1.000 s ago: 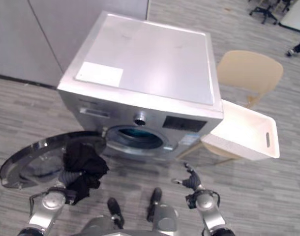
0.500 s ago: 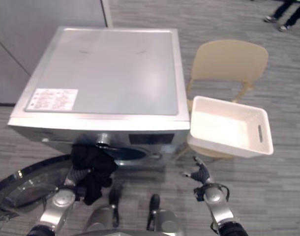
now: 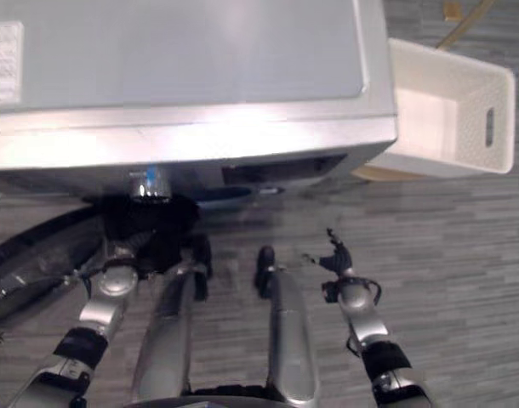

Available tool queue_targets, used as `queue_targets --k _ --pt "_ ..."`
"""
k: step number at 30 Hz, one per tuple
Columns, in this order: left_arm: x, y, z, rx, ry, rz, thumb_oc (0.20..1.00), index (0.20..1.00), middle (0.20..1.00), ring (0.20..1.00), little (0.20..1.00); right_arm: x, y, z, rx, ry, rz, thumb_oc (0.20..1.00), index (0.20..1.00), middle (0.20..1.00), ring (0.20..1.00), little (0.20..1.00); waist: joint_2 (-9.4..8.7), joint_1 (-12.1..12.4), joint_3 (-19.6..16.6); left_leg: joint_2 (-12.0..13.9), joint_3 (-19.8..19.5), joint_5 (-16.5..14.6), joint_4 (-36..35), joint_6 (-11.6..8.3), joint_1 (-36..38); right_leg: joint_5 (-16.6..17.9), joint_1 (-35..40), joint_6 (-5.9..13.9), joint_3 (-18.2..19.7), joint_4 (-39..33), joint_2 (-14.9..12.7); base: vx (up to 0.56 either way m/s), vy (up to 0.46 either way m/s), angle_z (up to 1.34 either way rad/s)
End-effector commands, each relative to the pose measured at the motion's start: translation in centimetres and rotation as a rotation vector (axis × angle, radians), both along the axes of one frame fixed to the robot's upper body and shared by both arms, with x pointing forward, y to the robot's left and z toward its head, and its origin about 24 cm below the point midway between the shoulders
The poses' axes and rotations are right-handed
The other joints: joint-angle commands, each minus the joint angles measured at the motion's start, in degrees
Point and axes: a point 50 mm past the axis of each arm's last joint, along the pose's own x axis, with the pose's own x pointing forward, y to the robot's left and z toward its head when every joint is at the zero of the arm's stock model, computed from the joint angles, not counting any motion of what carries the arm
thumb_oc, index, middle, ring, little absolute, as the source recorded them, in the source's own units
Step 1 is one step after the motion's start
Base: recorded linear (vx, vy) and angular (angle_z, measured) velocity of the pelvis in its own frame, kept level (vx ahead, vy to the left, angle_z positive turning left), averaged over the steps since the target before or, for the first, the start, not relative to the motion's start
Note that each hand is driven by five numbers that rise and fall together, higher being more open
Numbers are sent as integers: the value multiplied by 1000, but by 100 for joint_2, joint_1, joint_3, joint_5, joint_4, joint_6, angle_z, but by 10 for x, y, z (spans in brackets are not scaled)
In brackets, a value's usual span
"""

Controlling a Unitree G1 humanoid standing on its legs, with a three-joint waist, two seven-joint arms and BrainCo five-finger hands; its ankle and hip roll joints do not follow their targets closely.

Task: Grab the laundry basket,head to the washer,open it,put in the laundry and shut it.

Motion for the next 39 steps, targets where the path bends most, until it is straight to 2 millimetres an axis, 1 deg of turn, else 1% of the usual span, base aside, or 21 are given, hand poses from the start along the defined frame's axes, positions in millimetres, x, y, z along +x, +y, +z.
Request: queue_targets --k 1,2,3,7,9,10,12,14,15,16,19,21,23,25,26,29,31,32,35,38,39 --pt "8 -21 32 -126 -193 2 200 200 200 200 200 -8 5 7 31 -89 -15 1000 1000 1000 1000 1000 149 -149 -632 274 -17 -1097 1332 111 -558 236 -626 205 13 -223 175 -94 65 -10" --pt "8 -21 32 -126 -194 2 200 200 200 200 200 -8 4 8 31 -89 -16 1000 1000 1000 1000 1000 152 -146 -653 281 -17 -1116 1370 113 -605 221 -675 205 18 -189 176 -63 79 -33" --pt "24 -21 63 -141 -307 39 200 200 200 200 200 -1 9 20 45 -154 -12 1000 1000 1000 1000 1000 180 -215 -608 351 -13 -1303 1916 228 -1147 69 -1214 140 121 281 241 -33 63 -25" --pt "50 -12 127 -178 -509 136 200 200 200 200 200 3 17 35 80 -237 17 1000 1000 1000 1000 1000 234 -383 -596 548 -171 -1724 2965 428 -2048 -224 -2092 23 306 1090 297 -16 54 -41" --pt "65 11 192 -140 -678 242 200 200 200 200 200 2 20 41 96 -277 51 1000 1000 1000 1000 1000 264 -575 -638 629 -305 -1953 3460 507 -2488 -409 -2522 -12 331 1518 324 53 5 -32" --pt "64 26 240 -93 -807 289 200 200 200 200 200 2 18 48 96 -306 79 1000 1000 1000 1000 1000 288 -684 -660 679 -400 -2052 3730 529 -2751 -507 -2761 -32 331 1753 331 77 -10 -13" --pt "42 48 325 123 -1049 416 200 200 200 200 200 2 14 59 81 -351 141 1000 1000 1000 1000 1000 359 -844 -799 694 -501 -2169 4077 512 -3221 -621 -3199 -43 293 2068 374 93 -2 -8" --pt "34 64 348 317 -1075 539 200 200 200 200 200 1 11 64 79 -372 164 1000 1000 1000 1000 1000 393 -889 -875 686 -583 -2170 4209 497 -3482 -617 -3388 -35 256 2139 386 43 -11 8" --pt "34 66 353 426 -1063 561 429 429 429 429 429 0 10 65 81 -377 170 1000 1000 1000 1000 1000 399 -898 -893 686 -615 -2170 4265 493 -3581 -616 -3468 -33 237 2177 389 6 -8 4" --pt "37 71 352 546 -1010 573 1000 1000 1000 1000 1000 0 8 65 77 -377 177 1000 1000 1000 1000 1000 418 -893 -907 687 -636 -2168 4300 486 -3645 -615 -3515 -32 225 2204 378 -2 -14 4" --pt "60 71 350 897 -726 452 1000 1000 1000 1000 1000 6 -2 74 47 -375 184 1000 1000 1000 1000 1000 483 -853 -962 621 -693 -2113 4384 487 -3814 -612 -3615 -10 117 2323 309 -27 -25 14" --pt "76 74 325 1057 -507 378 1000 1000 1000 1000 1000 7 -6 77 22 -365 200 1000 1000 1000 1000 1000 446 -803 -1000 587 -731 -2103 4419 489 -3813 -615 -3591 -9 83 2365 309 -32 -21 32" --pt "82 68 311 1078 -457 320 1000 1000 1000 1000 1000 6 -8 76 20 -350 203 1000 1000 1000 1000 1000 399 -752 -1033 540 -766 -2100 4383 478 -3744 -605 -3529 2 65 2344 293 -43 -13 14" --pt "85 61 292 1035 -465 274 1000 1000 1000 1000 1000 4 -8 71 20 -331 202 1000 1000 1000 1000 1000 339 -669 -1029 510 -814 -2082 4359 452 -3682 -602 -3445 0 37 2318 253 -88 -18 11" --pt "83 59 269 988 -480 245 1000 1000 1000 1000 1000 2 -7 67 12 -319 187 1000 1000 1000 1000 1000 299 -582 -1019 480 -837 -2047 4241 426 -3550 -582 -3278 14 -8 2225 204 -123 -13 13" --pt "80 59 254 938 -488 237 1000 1000 1000 1000 1000 3 -8 65 5 -315 177 1000 1000 1000 1000 1000 282 -531 -1017 454 -826 -2022 4129 412 -3425 -563 -3157 16 -19 2127 179 -68 13 12" --pt "74 59 231 849 -495 216 1000 1000 1000 1000 1000 2 -8 62 6 -305 157 1000 1000 1000 1000 1000 285 -455 -1031 436 -815 -1973 3939 390 -3254 -534 -2985 23 -46 1980 148 -66 20 22" --pt "69 57 197 721 -459 193 1000 1000 1000 1000 1000 3 -7 57 7 -289 132 1000 1000 1000 1000 1000 268 -362 -1044 416 -793 -1898 3654 358 -3037 -479 -2771 47 -66 1746 110 -74 39 20" --pt "54 50 131 477 -354 159 1000 1000 1000 1000 1000 2 -9 45 3 -239 88 1000 1000 1000 1000 1000 252 -247 -1050 351 -686 -1717 2967 296 -2414 -302 -2243 116 -87 1193 45 -76 44 10" --pt "32 37 72 311 -233 95 1000 1000 1000 1000 1000 -1 -11 29 -14 -168 55 1000 1000 1000 1000 1000 240 -147 -1029 205 -468 -1504 2156 229 -1561 -82 -1527 225 -127 532 27 -27 64 12" --pt "31 38 71 310 -230 95 1000 1000 1000 1000 1000 -2 -11 29 -16 -166 57 1000 1000 1000 1000 1000 232 -154 -996 196 -453 -1477 2087 230 -1469 -56 -1446 230 -120 477 26 24 78 1"
